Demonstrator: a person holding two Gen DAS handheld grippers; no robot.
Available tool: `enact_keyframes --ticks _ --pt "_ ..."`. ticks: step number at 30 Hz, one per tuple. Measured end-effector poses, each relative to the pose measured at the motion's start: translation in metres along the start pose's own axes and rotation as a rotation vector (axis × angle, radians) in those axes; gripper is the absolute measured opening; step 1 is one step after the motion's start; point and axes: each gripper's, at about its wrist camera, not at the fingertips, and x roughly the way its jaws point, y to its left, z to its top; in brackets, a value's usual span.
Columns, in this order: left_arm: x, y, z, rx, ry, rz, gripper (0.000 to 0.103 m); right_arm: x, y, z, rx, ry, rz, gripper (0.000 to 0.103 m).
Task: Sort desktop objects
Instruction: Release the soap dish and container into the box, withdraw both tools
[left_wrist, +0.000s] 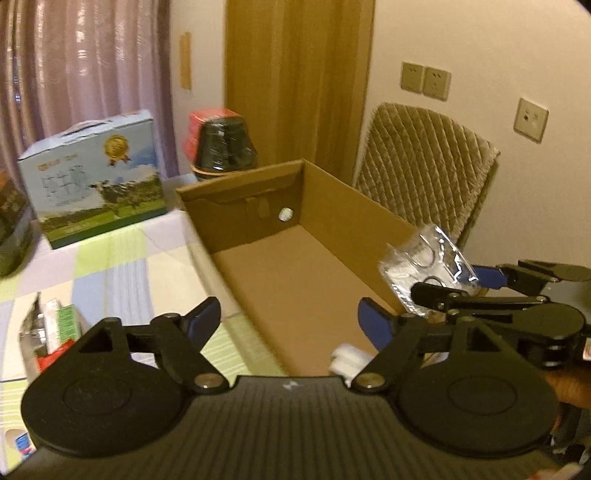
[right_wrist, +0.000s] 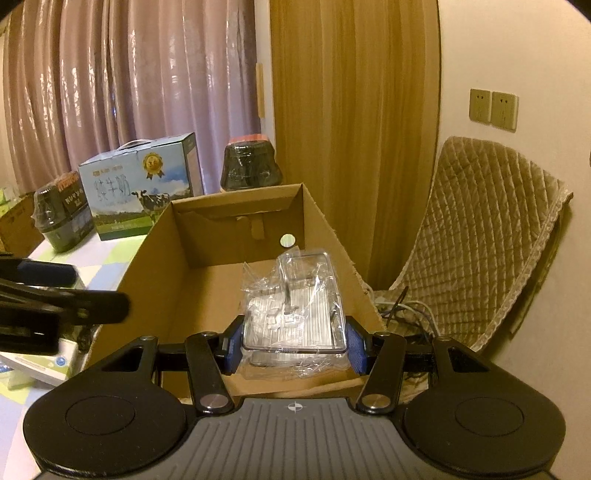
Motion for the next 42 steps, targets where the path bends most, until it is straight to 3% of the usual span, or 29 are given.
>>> enact_keyframes --ticks 4,8,17,29,42 --pt "-0.017 0.019 -0.007 -0.049 -0.005 0.037 0.081 0.002 0.002 0.002 0.016 0.001 0.017 0.052" --pt "-0.033 0.034 -0.016 -0.079 -0.010 0.065 0.083 0.000 0.005 0.005 0.018 -0.009 0.028 0.062" --pt "-0.074 0.065 -0.054 -0.129 0.004 0.142 0.088 -0.028 0.019 -0.003 0.050 -0.041 0.056 0.074" --pt "-0.114 0.093 -0.106 -0.161 0.059 0.263 0.093 -0.059 0.096 -0.021 -0.049 -0.027 0.204 0.086" --pt "-0.152 0.140 -0.126 -0.202 0.038 0.293 0.097 -0.056 0.168 -0.034 -0.174 0.022 0.294 0.092"
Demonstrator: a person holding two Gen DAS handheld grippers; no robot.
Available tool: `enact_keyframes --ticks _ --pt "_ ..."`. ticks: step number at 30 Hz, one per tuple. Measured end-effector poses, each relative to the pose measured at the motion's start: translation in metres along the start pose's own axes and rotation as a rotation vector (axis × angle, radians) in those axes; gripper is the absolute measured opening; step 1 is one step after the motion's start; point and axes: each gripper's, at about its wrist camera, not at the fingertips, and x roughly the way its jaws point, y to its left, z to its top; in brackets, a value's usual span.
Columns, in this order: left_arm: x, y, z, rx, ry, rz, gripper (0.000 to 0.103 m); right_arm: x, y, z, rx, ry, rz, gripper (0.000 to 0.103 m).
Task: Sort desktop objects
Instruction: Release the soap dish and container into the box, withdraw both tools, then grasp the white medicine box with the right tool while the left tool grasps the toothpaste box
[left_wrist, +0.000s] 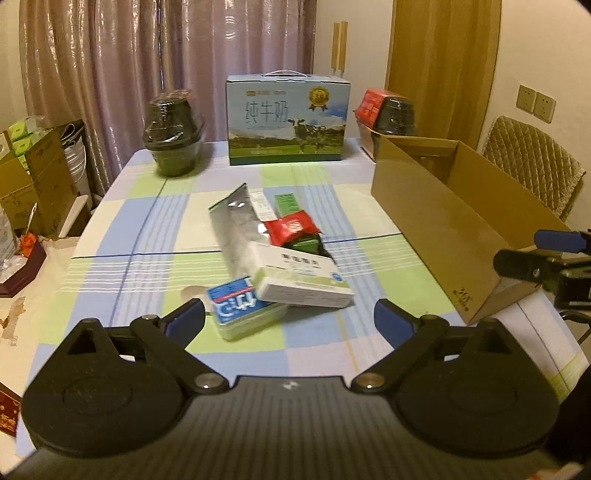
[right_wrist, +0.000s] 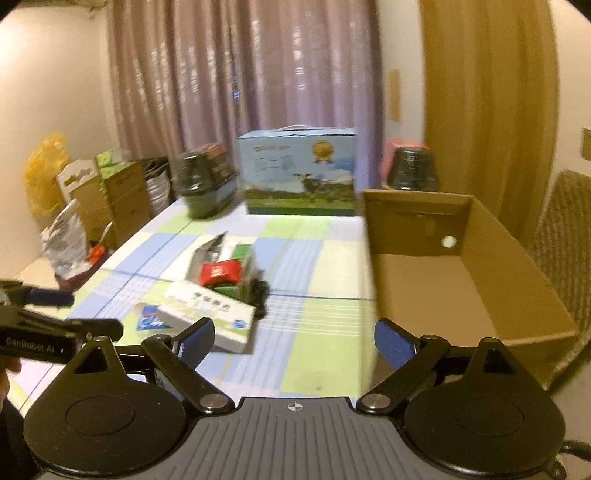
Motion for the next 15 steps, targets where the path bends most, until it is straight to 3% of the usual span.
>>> enact_keyframes --ticks 7,15 --pt "0.001 0.028 0.002 0.042 -0.001 0.007 0.097 0.019 0.028 0.001 -0.101 0.028 0.071 0.094" --pt "0.021 0.052 0.011 0.192 0.023 -0.013 0.097 0.051 0.040 -0.004 -0.161 0.077 0.096 0.095"
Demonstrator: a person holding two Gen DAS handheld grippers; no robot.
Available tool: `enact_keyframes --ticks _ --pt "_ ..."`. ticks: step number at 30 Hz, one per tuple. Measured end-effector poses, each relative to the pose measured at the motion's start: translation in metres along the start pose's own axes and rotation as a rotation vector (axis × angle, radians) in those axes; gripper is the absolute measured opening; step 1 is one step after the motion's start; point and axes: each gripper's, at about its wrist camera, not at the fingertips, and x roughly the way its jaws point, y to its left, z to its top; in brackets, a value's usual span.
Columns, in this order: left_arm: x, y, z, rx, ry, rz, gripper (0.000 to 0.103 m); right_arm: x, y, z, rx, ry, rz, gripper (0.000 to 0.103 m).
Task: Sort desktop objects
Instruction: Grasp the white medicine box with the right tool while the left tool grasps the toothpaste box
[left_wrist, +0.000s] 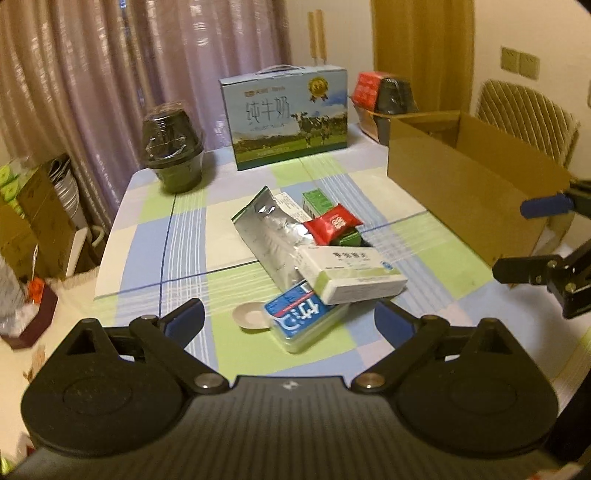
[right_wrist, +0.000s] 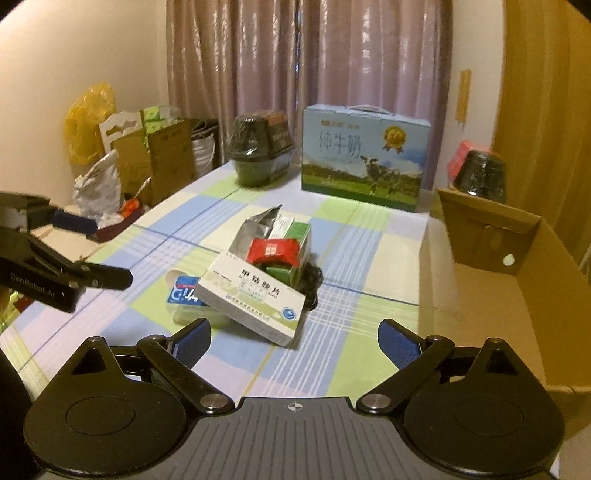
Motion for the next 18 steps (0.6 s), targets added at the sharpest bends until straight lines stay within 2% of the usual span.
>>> enact_keyframes --ticks 10,14,16,18 --pt "0.048 0.015 -0.008 0.122 0.081 -0.041 0.097 0.051 0.004 -0.003 -0.146 0.079 0.044 0.095" --pt "0.065 0.013 -0.012 0.200 0.100 -0.097 0.097 0.072 0.004 0.004 -0.275 0.109 0.088 0.094" --pt "0.073 0.012 -0.013 0.248 0.112 -0.120 0.096 0.081 0.006 0.008 -0.342 0.120 0.115 0.092" --pt "0.081 0.013 -0.014 0.293 0.121 -0.137 0.096 0.091 0.009 0.014 -0.407 0.132 0.137 0.085"
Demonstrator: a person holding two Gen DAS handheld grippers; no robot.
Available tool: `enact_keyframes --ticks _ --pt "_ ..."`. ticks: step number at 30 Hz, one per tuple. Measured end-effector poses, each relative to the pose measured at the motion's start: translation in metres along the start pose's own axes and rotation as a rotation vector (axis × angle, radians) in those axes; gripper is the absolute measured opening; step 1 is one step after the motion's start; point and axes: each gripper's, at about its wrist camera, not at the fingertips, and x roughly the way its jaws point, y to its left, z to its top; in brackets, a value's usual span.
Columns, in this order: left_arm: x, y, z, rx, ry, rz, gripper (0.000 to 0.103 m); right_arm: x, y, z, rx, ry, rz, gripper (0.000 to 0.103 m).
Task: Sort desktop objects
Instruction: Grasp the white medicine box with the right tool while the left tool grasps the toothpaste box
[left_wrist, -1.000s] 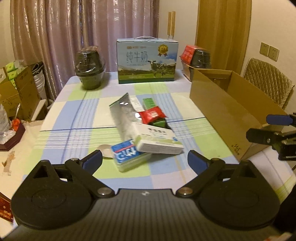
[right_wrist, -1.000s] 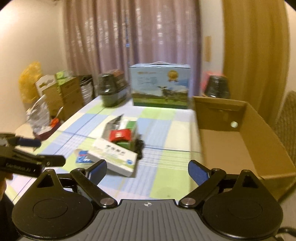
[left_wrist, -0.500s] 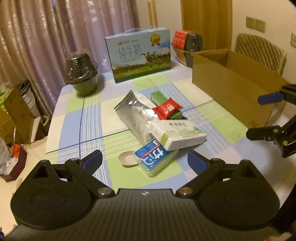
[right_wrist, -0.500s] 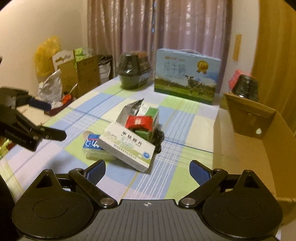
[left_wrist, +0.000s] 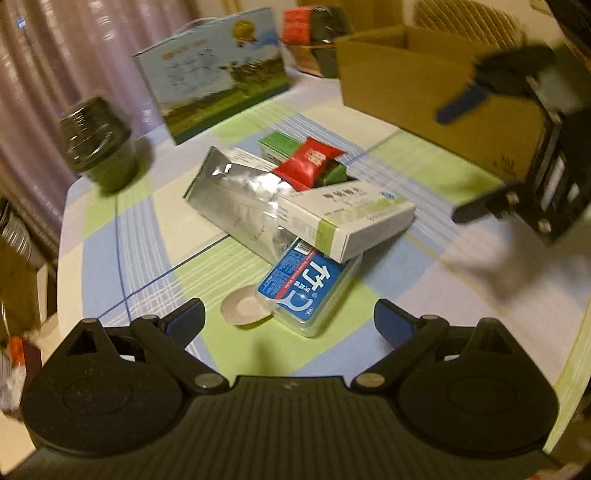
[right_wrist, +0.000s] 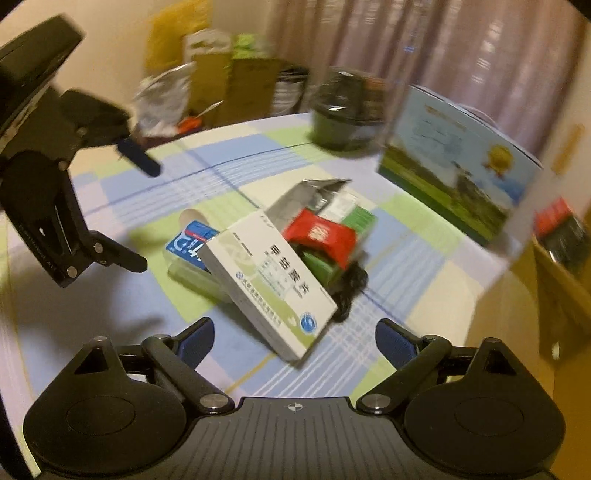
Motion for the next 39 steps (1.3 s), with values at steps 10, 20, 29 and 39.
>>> enact_keyframes --ticks 10,20,29,39 --pt "0.027 0.011 0.009 0.154 0.028 -0.100 0.088 0.053 0.002 0.028 -0.275 0.064 0.164 0.067" --pt "0.049 0.018 0.019 0.232 0.041 -0.217 0.082 0.089 0.000 0.041 -0.468 0.121 0.261 0.067" --pt "0.062 0.019 0.017 0.264 0.046 -0.269 0.082 0.111 -0.009 0.050 -0.493 0.187 0.316 0.069" --pt "0.070 0.020 0.021 0.244 0.056 -0.294 0.082 0.116 -0.010 0.051 -0.471 0.236 0.325 0.071"
